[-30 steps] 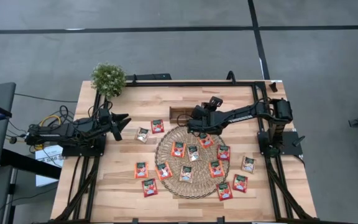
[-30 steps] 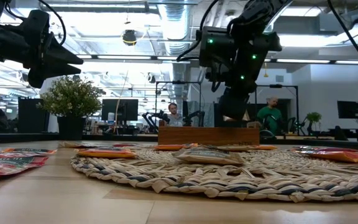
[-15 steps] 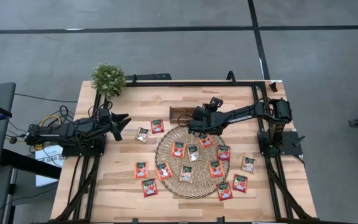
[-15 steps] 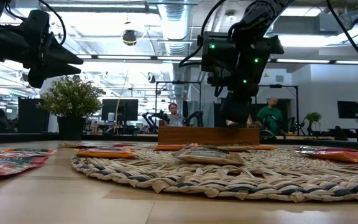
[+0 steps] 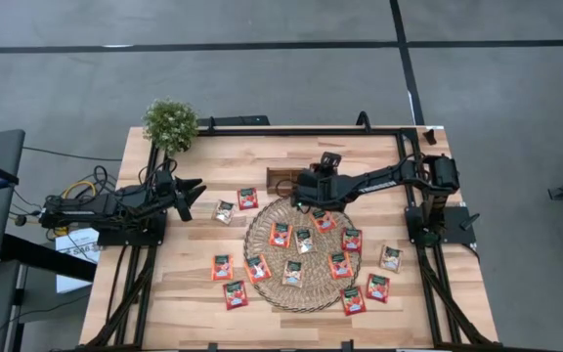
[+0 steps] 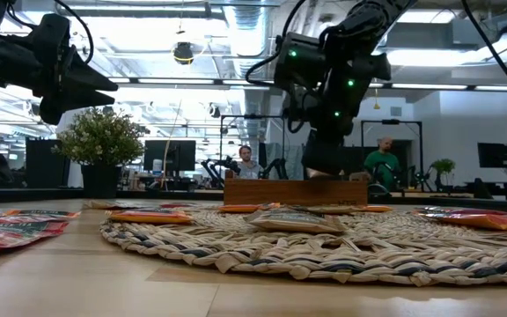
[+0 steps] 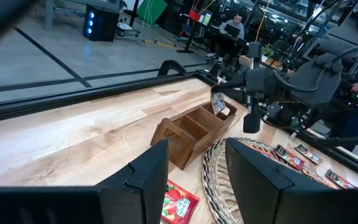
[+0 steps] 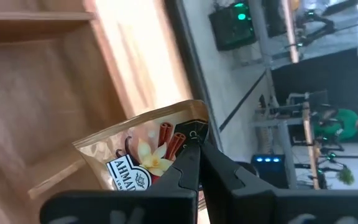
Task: Pick & Place Tea
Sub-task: Put the brown tea bag into the right section of the wooden organizer
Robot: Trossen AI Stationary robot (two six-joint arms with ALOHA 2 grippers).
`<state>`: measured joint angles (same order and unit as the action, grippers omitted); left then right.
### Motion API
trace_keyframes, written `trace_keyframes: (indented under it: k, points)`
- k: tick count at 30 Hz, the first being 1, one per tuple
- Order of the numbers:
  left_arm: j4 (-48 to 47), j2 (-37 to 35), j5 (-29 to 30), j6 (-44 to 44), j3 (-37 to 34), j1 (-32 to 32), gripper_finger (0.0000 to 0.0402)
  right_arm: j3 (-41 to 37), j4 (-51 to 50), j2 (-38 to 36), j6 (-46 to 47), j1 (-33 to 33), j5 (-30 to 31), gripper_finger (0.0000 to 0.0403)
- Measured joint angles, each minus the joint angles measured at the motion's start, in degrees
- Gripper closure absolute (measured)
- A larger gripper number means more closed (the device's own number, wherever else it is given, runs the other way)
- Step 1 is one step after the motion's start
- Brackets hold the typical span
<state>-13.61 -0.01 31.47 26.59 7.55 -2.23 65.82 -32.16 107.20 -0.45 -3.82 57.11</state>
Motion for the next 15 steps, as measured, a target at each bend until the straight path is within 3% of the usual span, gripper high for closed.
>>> trace_keyframes:
  k: [15]
  points:
    - [0.0, 0.0, 0.0, 0.0, 0.0, 0.0, 0.025, 0.0, -2.6, 0.0, -1.6, -3.3, -1.8, 0.0403]
